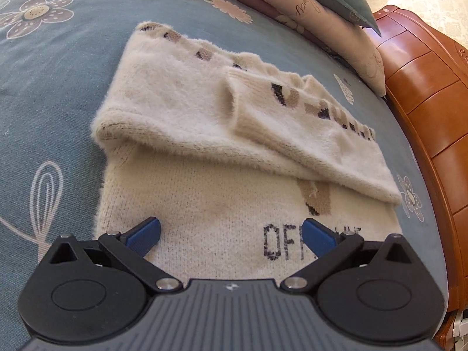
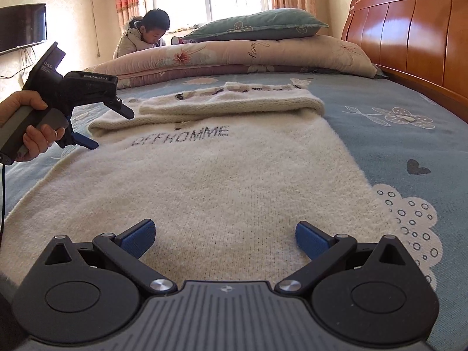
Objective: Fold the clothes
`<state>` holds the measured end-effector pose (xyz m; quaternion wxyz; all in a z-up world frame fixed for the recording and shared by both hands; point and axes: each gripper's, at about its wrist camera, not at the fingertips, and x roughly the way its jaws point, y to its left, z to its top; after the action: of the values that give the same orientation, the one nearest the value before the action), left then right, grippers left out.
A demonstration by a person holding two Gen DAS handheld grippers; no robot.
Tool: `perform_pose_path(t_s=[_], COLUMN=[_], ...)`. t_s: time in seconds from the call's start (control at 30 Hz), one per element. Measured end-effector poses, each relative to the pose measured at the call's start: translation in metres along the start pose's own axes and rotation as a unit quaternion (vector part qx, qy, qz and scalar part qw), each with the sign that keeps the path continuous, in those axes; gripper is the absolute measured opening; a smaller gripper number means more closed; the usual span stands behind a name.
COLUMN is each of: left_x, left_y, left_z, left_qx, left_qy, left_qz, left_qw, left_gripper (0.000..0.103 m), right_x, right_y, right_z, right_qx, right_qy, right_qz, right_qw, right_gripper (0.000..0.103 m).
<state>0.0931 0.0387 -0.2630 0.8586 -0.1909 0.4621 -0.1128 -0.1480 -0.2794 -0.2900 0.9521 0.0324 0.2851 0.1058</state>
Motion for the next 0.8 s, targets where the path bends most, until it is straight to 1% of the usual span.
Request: perform_pose_path(t_s=[0.07,0.1,0.13,0.33,0.37,0.4,0.43,0.5,0.53,0.63,0.7,0.73,0.8], left_x=[-0.005,-0.009,-0.012,-0.036,-0.039,-0.036,-0.033,-0.026,-0.025,-0.034,-0.042,-0.046,-0.056], left_y=[0.001,0.002,0.003,-0.005,-0.006,-0.007,-0.008,-0.005,-0.002,0.000,-0.004,-0.006,-0.009], left_z=[-0.002,-0.003,-0.004,-0.010,-0.011,-0.015,-0.019,-0.026,-0.029,-0.033,-0.034,-0.036,-0.042], left_qx=[0.016,0.026,0.031,0.018,0.016,0.015,0.016,0.022,0.023,0.017,0.019,0.022,0.028], left_qy=[-0.011,-0.014,-0.014,-0.021,-0.020,-0.010,-0.001,0.007,0.006,-0.001,0.006,0.010,0.014], left_qz=[0.012,0.023,0.026,-0.013,-0.018,-0.018,-0.015,0.020,0.026,0.027,0.050,0.053,0.036], left_qw=[0.9997,0.9993,0.9991,0.9995,0.9995,0.9997,0.9998,0.9995,0.9994,0.9995,0.9985,0.9983,0.9989], left_gripper=[0.102,0.102,0.102,0.102,0.102,0.102,0.102,0.102,0.102,0.102,0.102,0.102,0.102], right_x=[0.001,0.001,0.001,0.001,0.001,0.001,0.001,0.001,0.001,0.001,0.001,0.001,0.001], right_y=[0.000,0.001,0.002,0.003,0.003,0.003,0.003,0.004,0.004,0.004,0.003,0.003,0.003], right_z=[0.000,0.000,0.000,-0.001,-0.002,-0.002,-0.002,-0.002,-0.002,-0.003,-0.003,-0.003,-0.003], right_qx=[-0.001,-0.002,-0.004,-0.008,-0.008,-0.008,-0.008,-0.011,-0.012,-0.013,-0.013,-0.013,-0.013], right_qy=[0.000,0.000,0.000,-0.002,-0.002,-0.002,-0.002,-0.001,-0.001,-0.001,-0.002,-0.002,-0.003], right_qz=[-0.001,-0.002,-0.004,-0.008,-0.008,-0.008,-0.009,-0.010,-0.011,-0.011,-0.010,-0.010,-0.010], right_qw=[1.000,1.000,1.000,1.000,1.000,1.000,1.000,1.000,1.000,1.000,1.000,1.000,1.000], right_gripper=[0.103,0.103,0.103,0.103,0.103,0.103,0.103,0.103,0.103,0.103,0.103,0.103,0.103])
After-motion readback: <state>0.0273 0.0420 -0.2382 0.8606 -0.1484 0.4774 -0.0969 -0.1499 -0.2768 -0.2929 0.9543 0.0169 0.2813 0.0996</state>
